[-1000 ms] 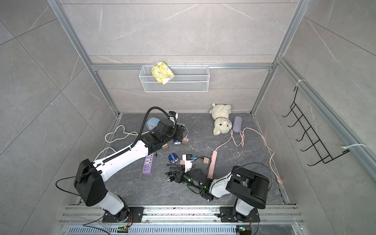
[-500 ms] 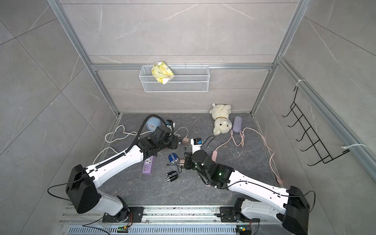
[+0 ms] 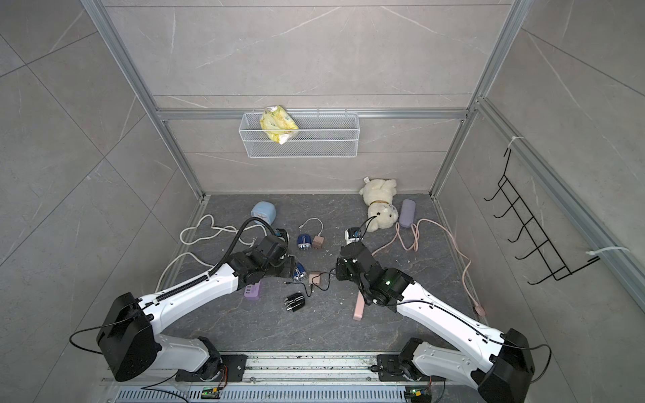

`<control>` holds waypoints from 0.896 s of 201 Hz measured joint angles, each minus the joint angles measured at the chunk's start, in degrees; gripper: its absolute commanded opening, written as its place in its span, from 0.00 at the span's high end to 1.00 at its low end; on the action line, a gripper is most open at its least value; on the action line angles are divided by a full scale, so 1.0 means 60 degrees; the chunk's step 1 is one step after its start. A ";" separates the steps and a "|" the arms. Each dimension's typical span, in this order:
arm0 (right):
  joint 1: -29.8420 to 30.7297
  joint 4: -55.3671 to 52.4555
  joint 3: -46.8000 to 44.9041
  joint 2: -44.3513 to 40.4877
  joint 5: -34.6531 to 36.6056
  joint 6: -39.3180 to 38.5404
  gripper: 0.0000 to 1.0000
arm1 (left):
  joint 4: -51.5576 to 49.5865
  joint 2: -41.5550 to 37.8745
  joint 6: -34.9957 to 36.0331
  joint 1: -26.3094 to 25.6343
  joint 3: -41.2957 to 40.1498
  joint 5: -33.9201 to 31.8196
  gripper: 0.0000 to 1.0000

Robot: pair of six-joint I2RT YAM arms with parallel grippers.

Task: Unplug the electric shaver
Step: Place the electric shaver at the center of the board.

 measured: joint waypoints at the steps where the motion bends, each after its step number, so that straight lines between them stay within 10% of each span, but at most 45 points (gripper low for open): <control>1: -0.0015 -0.0015 0.0007 0.0000 -0.0004 -0.0011 1.00 | -0.0025 0.0000 -0.0029 -0.0007 -0.0047 -0.0004 1.00; 180: -0.0616 -0.0787 0.0714 0.0342 -0.1537 -0.0659 1.00 | 0.0714 0.0339 -0.1880 -0.0288 -0.2025 -0.0634 1.00</control>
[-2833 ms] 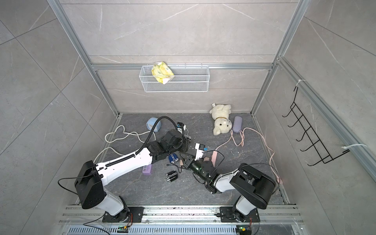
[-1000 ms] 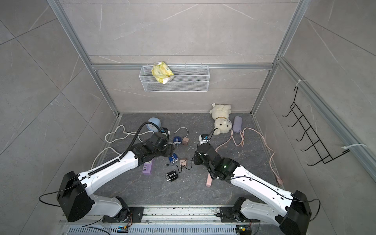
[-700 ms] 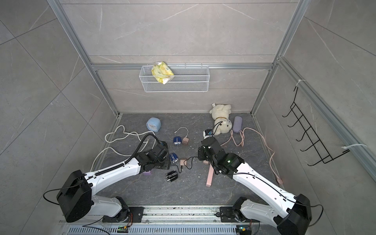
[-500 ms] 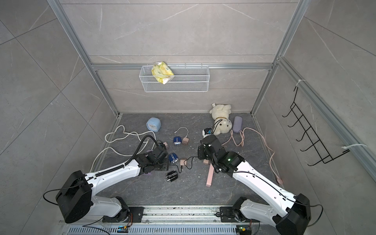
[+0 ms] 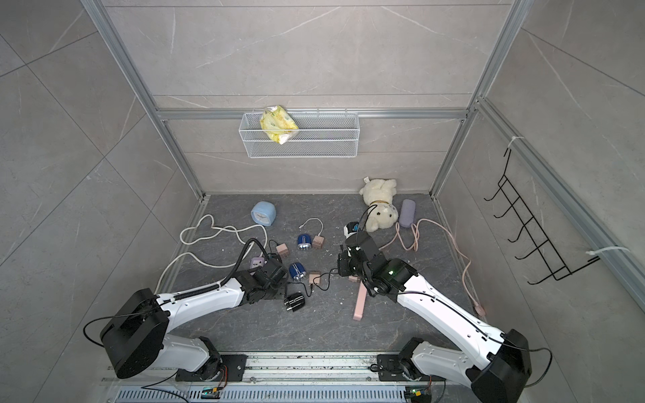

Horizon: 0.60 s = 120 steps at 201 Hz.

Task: Unplug the electric shaver
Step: Place the electric shaver at the center of the board.

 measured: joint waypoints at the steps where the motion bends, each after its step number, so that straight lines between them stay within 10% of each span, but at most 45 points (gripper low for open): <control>1: 0.0000 0.0000 0.0000 0.0004 -0.0011 -0.0004 1.00 | 0.0007 0.0007 -0.0004 0.0000 0.0000 -0.0004 1.00; 120: 0.0000 -0.0058 0.0004 0.0175 -0.0415 0.0000 1.00 | 0.0601 0.0594 -0.0288 0.0073 -0.0062 0.0193 0.81</control>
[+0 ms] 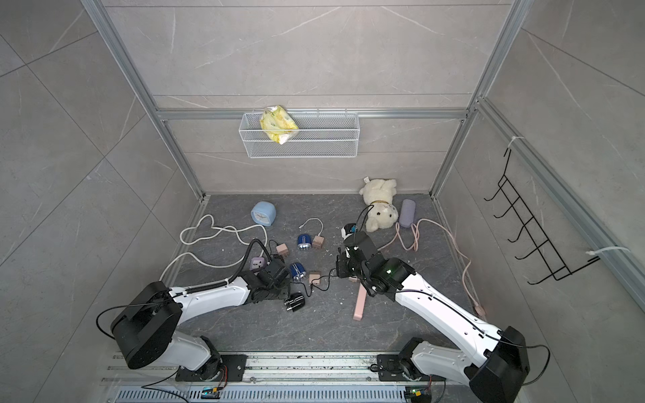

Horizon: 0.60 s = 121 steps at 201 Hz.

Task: Unplug the electric shaver
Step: Place the electric shaver at the center of the board.

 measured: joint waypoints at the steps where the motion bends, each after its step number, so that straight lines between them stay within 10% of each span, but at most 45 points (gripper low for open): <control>1: 0.0000 0.0000 0.0000 0.0000 -0.0004 0.0000 1.00 | 0.0004 0.0000 0.0000 0.0000 0.0000 0.0000 0.81; 121: 0.0000 0.0004 0.0146 0.0721 -0.0448 0.0004 1.00 | 0.0441 -0.0219 -0.0193 0.0211 -0.0364 0.0302 0.49</control>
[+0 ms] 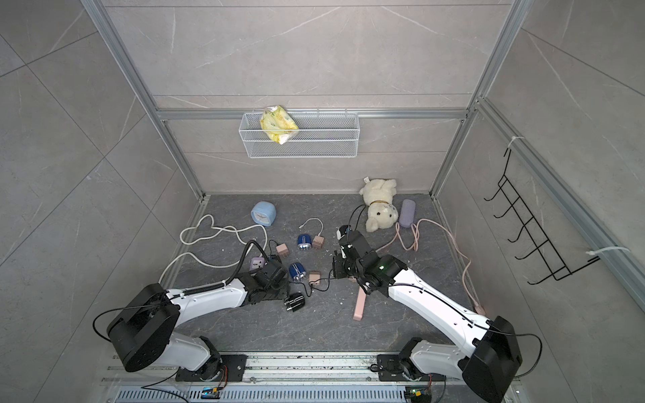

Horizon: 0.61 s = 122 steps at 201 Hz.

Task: Unplug the electric shaver
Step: Place the electric shaver at the center of the board.

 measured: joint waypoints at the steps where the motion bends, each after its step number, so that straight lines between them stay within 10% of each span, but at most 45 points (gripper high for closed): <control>1: 0.0000 0.0004 0.0007 0.0007 -0.0011 0.0000 1.00 | 0.0000 0.0000 0.0000 0.0004 0.0000 0.0000 0.48; 80: 0.0000 0.0007 0.0055 0.0393 -0.0361 0.0000 1.00 | -0.0328 -0.0197 -0.0168 0.0135 -0.0127 -0.0237 0.33; 95: 0.0000 0.0004 0.0146 0.0521 -0.0474 -0.0004 1.00 | -0.0725 -0.0321 -0.0138 0.0164 -0.0157 -0.0357 0.02; 122: 0.0000 0.0018 0.0412 0.0863 -0.0648 -0.0004 1.00 | -0.1279 -0.0783 -0.0131 0.0175 -0.0157 -0.0433 0.01</control>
